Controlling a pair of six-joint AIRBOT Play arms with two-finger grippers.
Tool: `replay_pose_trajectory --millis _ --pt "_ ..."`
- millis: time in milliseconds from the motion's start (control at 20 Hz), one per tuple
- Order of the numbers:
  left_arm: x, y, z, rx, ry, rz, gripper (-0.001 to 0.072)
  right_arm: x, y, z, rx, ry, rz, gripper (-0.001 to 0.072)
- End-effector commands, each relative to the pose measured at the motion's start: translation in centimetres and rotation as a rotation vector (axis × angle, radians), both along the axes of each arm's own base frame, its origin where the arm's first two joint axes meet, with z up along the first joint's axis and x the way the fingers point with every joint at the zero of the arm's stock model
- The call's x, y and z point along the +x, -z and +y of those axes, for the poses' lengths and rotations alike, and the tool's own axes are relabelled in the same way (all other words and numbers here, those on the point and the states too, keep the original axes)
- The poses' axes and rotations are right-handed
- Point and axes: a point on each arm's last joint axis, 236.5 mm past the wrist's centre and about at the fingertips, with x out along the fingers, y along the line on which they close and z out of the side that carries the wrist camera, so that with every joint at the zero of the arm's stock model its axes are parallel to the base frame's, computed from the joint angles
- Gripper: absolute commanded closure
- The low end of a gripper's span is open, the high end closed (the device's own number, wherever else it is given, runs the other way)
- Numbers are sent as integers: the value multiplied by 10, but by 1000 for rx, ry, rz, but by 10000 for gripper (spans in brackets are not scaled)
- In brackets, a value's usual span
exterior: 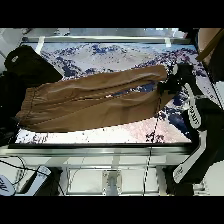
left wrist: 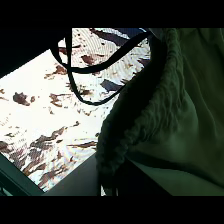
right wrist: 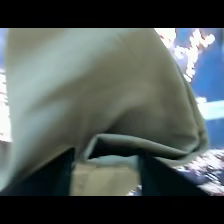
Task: Fold the clothes and pants, and hang the long-sleeved shirts on hangers.
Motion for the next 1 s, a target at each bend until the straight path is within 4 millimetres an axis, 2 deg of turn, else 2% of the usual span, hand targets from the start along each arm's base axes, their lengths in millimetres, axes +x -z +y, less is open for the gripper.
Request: replay_pose_trajectory --millis 0,50,100,150,200,300,400,550,750,950 --pt "0 0 0 1 0 0 683 -16 -2 -14 -50 -41 76 508" --pt "0 0 0 0 0 0 683 -18 -5 -18 -55 -54 91 521" --pt "0 0 0 0 1 0 683 -21 -9 -21 -58 -58 106 566" --pt "0 0 0 0 0 0 683 -25 -15 -24 -63 -64 125 662" --pt "0 0 0 1 0 0 683 -31 -20 -30 -69 -64 152 698" --pt "0 0 0 1 0 0 683 -47 -27 -37 -62 -64 216 697" --pt "1 -3 1 7 -1 -5 682 -73 -28 -44 -41 -62 321 698" --pt "-1 -13 7 33 -17 -23 683 -108 -19 -53 -11 -28 442 698" --pt "-20 -29 30 74 -110 -49 683 -152 2 -53 8 -24 532 698" --pt "-44 -36 43 73 -194 -49 683 -192 0 -68 25 28 529 698"
